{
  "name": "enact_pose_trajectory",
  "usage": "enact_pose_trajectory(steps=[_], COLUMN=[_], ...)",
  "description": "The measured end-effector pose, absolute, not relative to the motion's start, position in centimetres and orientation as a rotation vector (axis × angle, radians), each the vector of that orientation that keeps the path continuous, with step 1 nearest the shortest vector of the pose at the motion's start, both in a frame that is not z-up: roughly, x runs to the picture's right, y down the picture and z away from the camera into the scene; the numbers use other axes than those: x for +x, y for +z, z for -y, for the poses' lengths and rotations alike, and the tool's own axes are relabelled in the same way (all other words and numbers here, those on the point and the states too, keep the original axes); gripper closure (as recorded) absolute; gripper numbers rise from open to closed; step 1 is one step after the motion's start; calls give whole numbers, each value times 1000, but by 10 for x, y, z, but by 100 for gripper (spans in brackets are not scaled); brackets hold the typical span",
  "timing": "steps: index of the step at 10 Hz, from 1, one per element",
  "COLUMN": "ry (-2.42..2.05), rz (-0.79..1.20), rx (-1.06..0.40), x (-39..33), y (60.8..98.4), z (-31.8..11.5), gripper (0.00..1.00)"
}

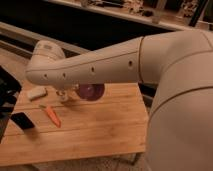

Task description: Pick up the ceramic bowl

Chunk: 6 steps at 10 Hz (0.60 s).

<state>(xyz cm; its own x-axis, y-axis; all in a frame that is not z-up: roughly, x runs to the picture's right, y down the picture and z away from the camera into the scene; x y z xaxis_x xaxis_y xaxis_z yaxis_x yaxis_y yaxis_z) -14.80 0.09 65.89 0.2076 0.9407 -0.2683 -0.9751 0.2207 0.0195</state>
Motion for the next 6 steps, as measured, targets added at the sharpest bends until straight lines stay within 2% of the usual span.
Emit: enact_pose_trajectory(steps=[6], ry=[1347], rz=[-260], rx=[-220], x=[-152], y=[668], z=[-11], gripper=[100])
